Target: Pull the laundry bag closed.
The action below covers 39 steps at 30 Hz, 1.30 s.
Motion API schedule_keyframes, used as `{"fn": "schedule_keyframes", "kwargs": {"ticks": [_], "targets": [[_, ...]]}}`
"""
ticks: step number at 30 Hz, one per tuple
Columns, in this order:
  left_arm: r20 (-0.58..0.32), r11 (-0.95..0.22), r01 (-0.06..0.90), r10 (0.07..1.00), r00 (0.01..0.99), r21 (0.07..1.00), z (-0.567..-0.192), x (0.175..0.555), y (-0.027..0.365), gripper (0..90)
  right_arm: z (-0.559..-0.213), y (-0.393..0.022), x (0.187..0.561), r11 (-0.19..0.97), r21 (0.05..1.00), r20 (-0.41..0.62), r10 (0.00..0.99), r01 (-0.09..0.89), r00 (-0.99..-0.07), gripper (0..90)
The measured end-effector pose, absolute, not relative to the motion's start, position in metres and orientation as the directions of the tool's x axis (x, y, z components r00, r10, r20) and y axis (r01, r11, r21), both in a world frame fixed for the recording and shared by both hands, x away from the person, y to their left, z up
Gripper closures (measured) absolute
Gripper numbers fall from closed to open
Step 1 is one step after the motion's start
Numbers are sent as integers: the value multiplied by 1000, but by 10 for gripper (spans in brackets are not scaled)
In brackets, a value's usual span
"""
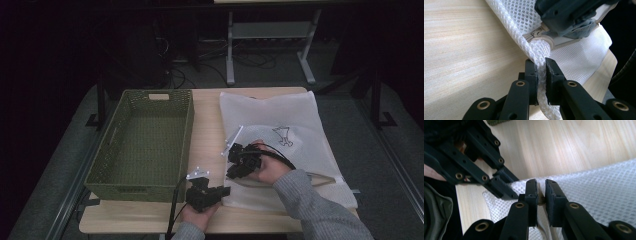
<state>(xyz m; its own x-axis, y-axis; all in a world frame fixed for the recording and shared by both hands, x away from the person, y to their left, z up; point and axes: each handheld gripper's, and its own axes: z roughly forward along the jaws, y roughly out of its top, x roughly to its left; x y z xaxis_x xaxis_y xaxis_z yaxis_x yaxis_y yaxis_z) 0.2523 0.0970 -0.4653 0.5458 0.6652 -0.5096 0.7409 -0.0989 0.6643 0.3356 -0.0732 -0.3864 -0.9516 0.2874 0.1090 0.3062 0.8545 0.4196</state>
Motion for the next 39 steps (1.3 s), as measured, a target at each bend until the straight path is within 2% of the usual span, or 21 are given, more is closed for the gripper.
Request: {"fn": "schedule_keyframes", "kwargs": {"ticks": [17,20,22,27,30,31,33,34,37,39], "targets": [[-496,-116,736,668,554,667,-465,252,97,823,-408,-89,337,839,428,174,287,335,-942,748],[-495,-117,736,669,554,667,-466,252,98,823,-409,-89,338,836,433,183,286,338,-941,753],[-497,-116,738,669,553,665,-467,252,98,823,-410,-90,340,827,440,207,286,350,-936,797],[-499,-120,740,666,554,662,-469,252,98,821,-408,-91,338,830,437,210,281,347,-937,810],[-507,-119,743,660,555,658,-468,253,99,796,-406,-90,336,835,434,199,279,340,-940,812],[-521,-115,747,647,557,655,-468,255,100,743,-403,-90,335,839,435,187,271,327,-944,813],[-526,-114,748,642,558,654,-467,256,99,722,-401,-90,334,839,434,186,272,327,-944,813],[-540,-110,752,629,559,650,-464,259,99,661,-398,-91,334,845,429,175,269,319,-947,813],[-556,-107,757,613,561,645,-462,263,99,633,-394,-91,332,854,420,166,262,309,-951,813],[-560,-111,756,605,566,645,-458,267,97,646,-392,-91,330,858,415,158,259,302,-953,813]]}}
